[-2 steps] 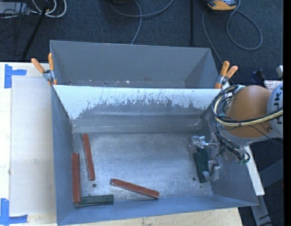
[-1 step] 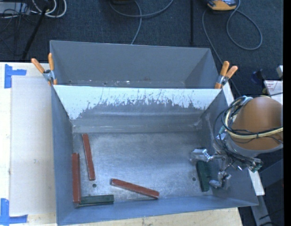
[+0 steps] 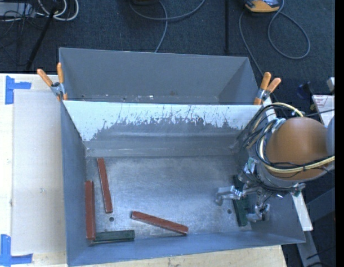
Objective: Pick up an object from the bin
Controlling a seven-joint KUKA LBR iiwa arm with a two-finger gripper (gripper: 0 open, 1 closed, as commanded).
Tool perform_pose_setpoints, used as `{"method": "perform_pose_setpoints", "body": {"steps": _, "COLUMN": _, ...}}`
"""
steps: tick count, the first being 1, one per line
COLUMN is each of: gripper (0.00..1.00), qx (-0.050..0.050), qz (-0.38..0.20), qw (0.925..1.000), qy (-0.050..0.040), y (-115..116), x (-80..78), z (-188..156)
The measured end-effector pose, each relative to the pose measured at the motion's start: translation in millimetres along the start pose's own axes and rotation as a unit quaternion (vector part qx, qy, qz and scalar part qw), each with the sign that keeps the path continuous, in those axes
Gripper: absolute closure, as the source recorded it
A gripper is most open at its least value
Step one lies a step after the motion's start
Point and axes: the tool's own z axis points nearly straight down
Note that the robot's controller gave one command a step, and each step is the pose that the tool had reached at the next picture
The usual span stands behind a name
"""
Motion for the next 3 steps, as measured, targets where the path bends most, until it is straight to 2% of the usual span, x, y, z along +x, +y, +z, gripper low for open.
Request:
{"method": "perform_pose_setpoints", "body": {"steps": 1, "gripper": 1.00, "qx": 0.004, "qz": 0.002, "qw": 1.0000, "qy": 0.0032, "y": -3.5, "x": 6.1, "z": 0.1}}
{"method": "perform_pose_setpoints", "body": {"steps": 2, "gripper": 0.00, "qx": 0.004, "qz": 0.002, "qw": 1.0000, "qy": 0.0001, "y": -3.1, "x": 3.5, "z": -0.4}}
{"method": "perform_pose_setpoints", "body": {"steps": 3, "gripper": 1.00, "qx": 0.005, "qz": 0.002, "qw": 1.0000, "qy": 0.0025, "y": -3.8, "x": 5.8, "z": -0.4}}
